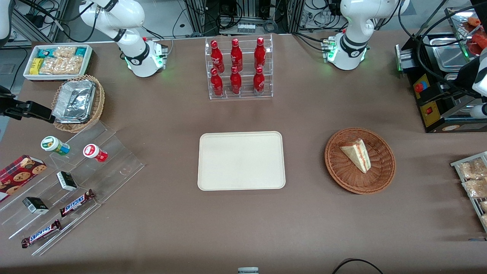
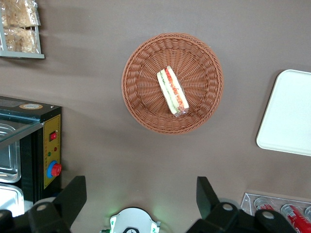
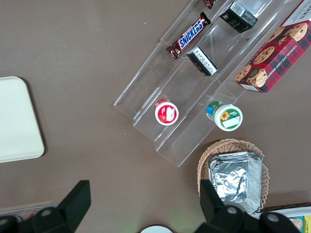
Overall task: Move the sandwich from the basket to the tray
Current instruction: 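Move the left gripper toward the wicker basket with the sandwich, then lower the open left gripper over the wrapped sandwich in the basket, then close the left gripper on the sandwich and lift it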
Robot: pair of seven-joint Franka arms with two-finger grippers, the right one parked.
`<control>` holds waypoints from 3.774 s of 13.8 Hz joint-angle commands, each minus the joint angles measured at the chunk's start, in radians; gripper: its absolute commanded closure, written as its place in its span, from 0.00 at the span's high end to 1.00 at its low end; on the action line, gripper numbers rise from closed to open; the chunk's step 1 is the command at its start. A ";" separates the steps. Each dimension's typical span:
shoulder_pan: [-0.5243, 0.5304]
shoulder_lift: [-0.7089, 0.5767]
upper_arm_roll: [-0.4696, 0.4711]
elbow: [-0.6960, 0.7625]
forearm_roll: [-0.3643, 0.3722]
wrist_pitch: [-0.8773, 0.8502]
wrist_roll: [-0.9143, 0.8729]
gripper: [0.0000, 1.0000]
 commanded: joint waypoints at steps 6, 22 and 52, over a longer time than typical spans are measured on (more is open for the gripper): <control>-0.011 0.011 0.007 -0.038 -0.008 0.027 0.036 1.00; -0.015 0.037 -0.079 -0.575 0.010 0.739 -0.401 1.00; -0.021 0.238 -0.078 -0.738 0.009 0.966 -0.544 0.08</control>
